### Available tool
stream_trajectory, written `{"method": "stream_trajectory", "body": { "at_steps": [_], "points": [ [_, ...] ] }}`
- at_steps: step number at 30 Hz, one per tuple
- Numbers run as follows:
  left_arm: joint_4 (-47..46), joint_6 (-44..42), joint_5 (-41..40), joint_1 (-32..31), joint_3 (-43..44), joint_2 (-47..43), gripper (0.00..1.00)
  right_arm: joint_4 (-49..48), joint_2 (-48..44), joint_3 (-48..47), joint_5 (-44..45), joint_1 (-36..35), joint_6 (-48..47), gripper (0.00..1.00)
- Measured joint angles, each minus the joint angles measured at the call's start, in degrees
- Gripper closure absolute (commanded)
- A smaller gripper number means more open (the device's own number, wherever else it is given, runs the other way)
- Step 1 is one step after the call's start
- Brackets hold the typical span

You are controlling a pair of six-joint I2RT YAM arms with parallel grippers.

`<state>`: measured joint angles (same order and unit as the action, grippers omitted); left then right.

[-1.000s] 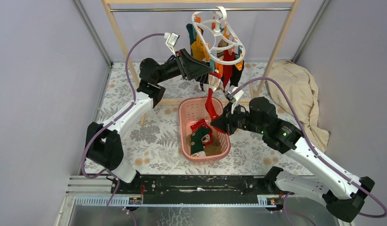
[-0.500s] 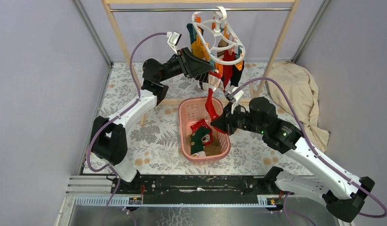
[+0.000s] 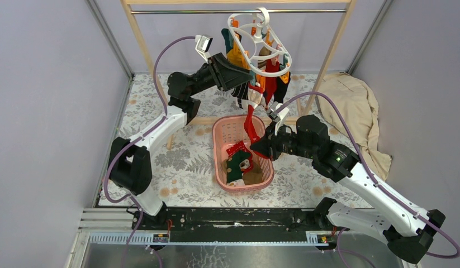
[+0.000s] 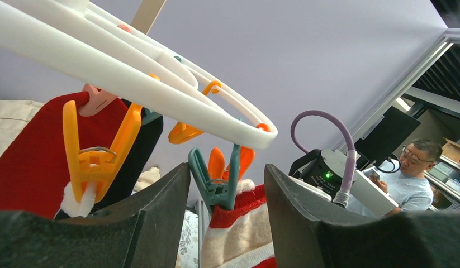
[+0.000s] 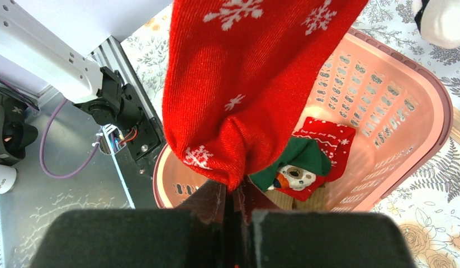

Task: Remove the socks clipped to the hanger
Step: Remove the sock from the hanger, then place the sock in the bin.

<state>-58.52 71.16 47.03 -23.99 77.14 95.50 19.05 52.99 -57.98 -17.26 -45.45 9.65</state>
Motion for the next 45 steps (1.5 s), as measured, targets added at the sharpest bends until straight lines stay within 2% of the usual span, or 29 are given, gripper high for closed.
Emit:
{"method": "stream_trajectory", "body": {
  "at_steps": [11, 17, 22, 24, 28, 31, 34, 38, 45],
  "points": [
    [-1.14, 0.37, -0.11, -0.02, 1.07, 1.40, 0.51, -0.02, 0.02, 0.42, -0.07, 0.04, -0.02, 1.00],
    [-1.25, 0.52, -0.13, -0.20, 2.14, 2.01, 0.66, -0.02, 0.24, 0.44, -0.33, 0.04, -0.31, 1.00],
    [-1.46, 0.74, -0.15, -0.35, 2.84, 2.36, 0.87, 0.00, 0.26, 0.57, -0.42, 0.04, -0.44, 1.00],
    [-1.44, 0.81, -0.17, -0.35, 2.84, 2.36, 0.89, 0.02, 0.26, 0.66, -0.44, 0.04, -0.46, 1.00],
    [-1.29, 0.76, -0.15, -0.35, 2.84, 2.36, 0.89, 0.02, 0.26, 0.81, -0.44, 0.04, -0.44, 1.00],
    [-0.94, 0.31, -0.15, -0.35, 2.84, 2.36, 0.84, 0.00, 0.26, 1.09, -0.46, 0.04, -0.44, 1.00],
    [0.20, -0.85, -0.15, -0.35, 2.84, 2.25, 0.75, 0.00, 0.26, 1.55, -0.48, 0.04, -0.44, 1.00],
    [4.00, -3.43, -0.39, -0.35, 2.27, 0.85, 0.54, -0.02, 0.42, 1.73, -0.70, 0.07, -0.44, 1.00],
    [11.47, -8.35, -0.94, -0.35, -2.47, -4.39, 0.45, -0.04, 2.71, 2.03, -1.07, 0.09, -0.42, 1.00]
  ]
}}
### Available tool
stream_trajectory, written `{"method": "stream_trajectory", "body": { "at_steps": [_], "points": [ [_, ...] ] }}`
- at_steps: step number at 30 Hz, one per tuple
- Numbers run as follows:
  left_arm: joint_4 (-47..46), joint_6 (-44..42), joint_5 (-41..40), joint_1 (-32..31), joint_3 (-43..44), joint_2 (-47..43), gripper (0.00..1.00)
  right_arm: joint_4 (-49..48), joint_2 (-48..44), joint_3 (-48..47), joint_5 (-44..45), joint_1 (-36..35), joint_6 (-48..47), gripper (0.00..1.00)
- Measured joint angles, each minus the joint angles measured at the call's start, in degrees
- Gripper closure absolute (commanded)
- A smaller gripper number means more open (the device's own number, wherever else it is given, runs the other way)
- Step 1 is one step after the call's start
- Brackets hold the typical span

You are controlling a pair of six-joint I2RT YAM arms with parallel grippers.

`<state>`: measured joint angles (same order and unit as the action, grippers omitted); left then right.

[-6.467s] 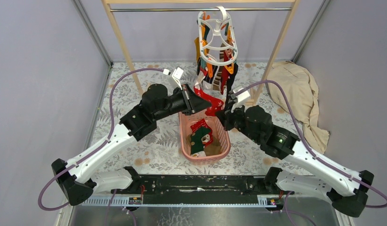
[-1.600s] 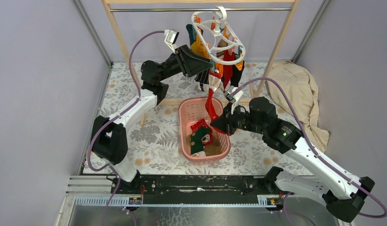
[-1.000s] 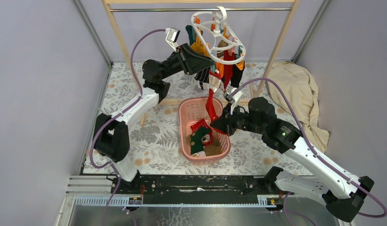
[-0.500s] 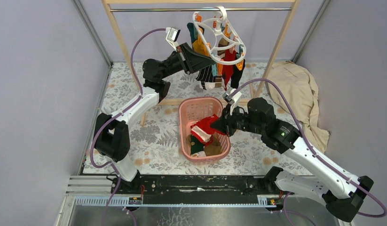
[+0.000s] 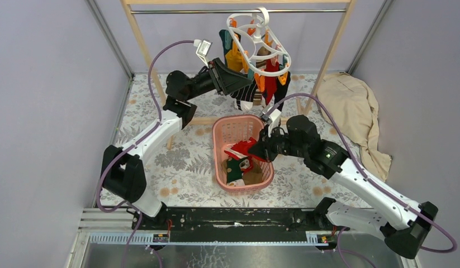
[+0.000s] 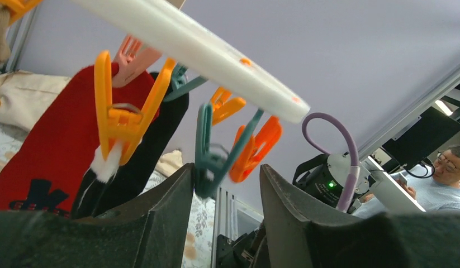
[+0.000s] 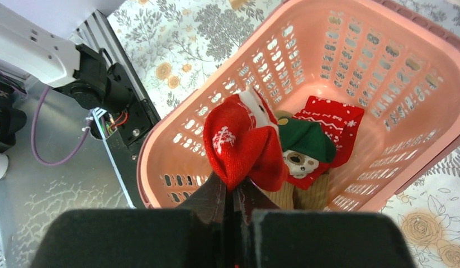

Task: Remove the socks clipped to the hanger
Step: Place the sock in the bin.

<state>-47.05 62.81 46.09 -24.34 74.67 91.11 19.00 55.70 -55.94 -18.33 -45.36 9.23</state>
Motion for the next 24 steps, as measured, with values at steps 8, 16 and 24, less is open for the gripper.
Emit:
{"method": "stream_trajectory", "body": {
  "at_steps": [8, 16, 24],
  "points": [
    [4.63, -3.43, -0.17, -0.02, -5.22, -4.02, 0.44, -0.39, 5.11, 2.38, 0.70, 0.00, 0.13, 0.98],
    [8.70, -6.10, -0.63, -0.04, -9.68, -8.70, 0.44, -1.73, 8.35, 6.21, 3.37, 0.00, 1.42, 0.81],
    [12.04, -8.28, -1.60, -0.33, -14.05, -14.67, 0.44, -3.43, 9.97, 8.59, 7.04, 0.00, 3.45, 0.52]
  ]
}}
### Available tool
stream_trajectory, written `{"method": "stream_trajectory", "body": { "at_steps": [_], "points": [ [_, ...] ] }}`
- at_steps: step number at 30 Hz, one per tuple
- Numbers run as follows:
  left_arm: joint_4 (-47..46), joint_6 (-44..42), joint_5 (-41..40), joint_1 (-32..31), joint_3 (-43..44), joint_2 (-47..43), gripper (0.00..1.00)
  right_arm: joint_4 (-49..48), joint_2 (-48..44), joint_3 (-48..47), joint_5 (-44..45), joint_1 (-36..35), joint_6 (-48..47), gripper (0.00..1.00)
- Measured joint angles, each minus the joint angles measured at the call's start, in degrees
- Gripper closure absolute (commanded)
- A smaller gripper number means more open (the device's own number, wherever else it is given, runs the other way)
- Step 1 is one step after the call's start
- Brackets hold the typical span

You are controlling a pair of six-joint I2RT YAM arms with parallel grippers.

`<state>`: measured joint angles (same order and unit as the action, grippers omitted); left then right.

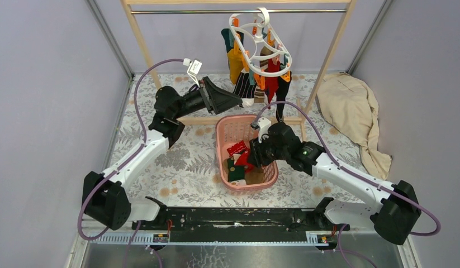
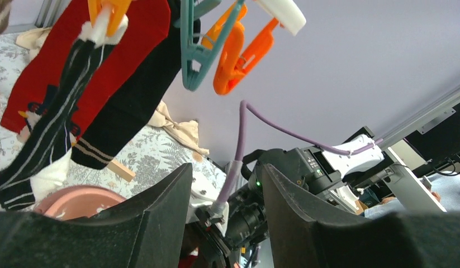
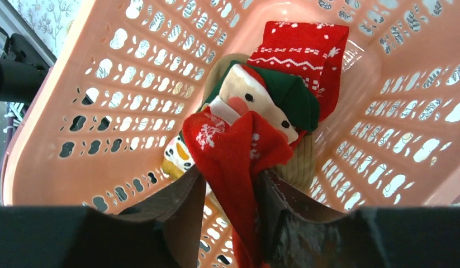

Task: Remove the socks clipped to the hanger
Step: Place the sock in the bin.

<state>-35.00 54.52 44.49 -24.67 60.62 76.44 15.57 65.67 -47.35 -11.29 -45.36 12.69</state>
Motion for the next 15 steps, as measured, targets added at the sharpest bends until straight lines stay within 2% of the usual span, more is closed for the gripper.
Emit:
{"method": "stream_trajectory", "body": {
  "at_steps": [10, 12, 15],
  "points": [
    [3.45, -1.62, -1.03, -0.09, -4.92, -5.60, 0.44, -0.17, -0.98, 0.09, 1.16, 0.00, 0.70, 0.40],
    [4.02, -1.86, -1.09, -0.09, -5.03, -6.12, 0.44, -0.04, -1.97, 0.04, 1.03, 0.00, 0.72, 0.32],
    [4.85, -2.27, -1.36, -0.09, -5.07, -6.73, 0.44, 0.17, -3.72, -0.28, 0.26, 0.02, 1.01, 0.27]
  ]
}}
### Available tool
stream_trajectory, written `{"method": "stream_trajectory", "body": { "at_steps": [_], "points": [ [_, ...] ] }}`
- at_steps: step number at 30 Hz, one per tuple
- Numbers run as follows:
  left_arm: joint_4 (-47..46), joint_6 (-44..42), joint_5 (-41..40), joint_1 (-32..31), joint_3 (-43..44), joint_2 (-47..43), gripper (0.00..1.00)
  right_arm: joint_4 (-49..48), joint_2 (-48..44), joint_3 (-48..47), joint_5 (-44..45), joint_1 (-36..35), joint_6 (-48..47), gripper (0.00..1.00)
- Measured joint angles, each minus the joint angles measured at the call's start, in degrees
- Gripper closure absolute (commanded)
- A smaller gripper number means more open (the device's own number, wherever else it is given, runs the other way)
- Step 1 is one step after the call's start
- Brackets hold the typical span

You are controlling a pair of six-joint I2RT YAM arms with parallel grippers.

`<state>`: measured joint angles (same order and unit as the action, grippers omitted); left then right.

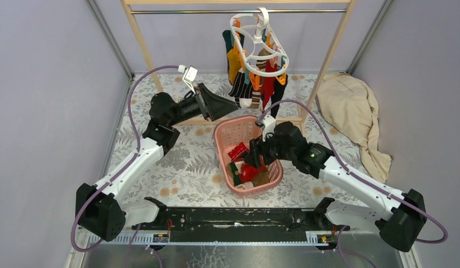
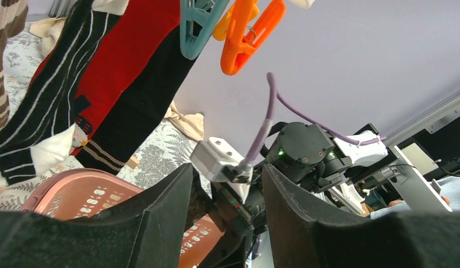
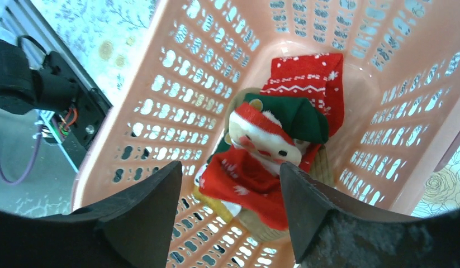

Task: Remove the socks clipped to the hanger
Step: Place the sock in the bin.

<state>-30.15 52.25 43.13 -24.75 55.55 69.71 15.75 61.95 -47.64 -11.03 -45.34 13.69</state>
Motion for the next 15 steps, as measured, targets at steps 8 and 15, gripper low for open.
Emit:
{"method": "stream_trajectory", "body": {
  "at_steps": [8, 15],
  "points": [
    [1.27, -0.57, -0.17, 0.00, 0.00, -0.79, 0.44, 0.37, -4.72, -1.97, -2.08, -0.02, 0.28, 0.15],
    [2.60, -0.98, -0.44, 0.00, -0.02, -1.70, 0.44, 1.97, -9.86, -3.65, -1.97, -0.02, 0.48, 0.07]
  ]
}}
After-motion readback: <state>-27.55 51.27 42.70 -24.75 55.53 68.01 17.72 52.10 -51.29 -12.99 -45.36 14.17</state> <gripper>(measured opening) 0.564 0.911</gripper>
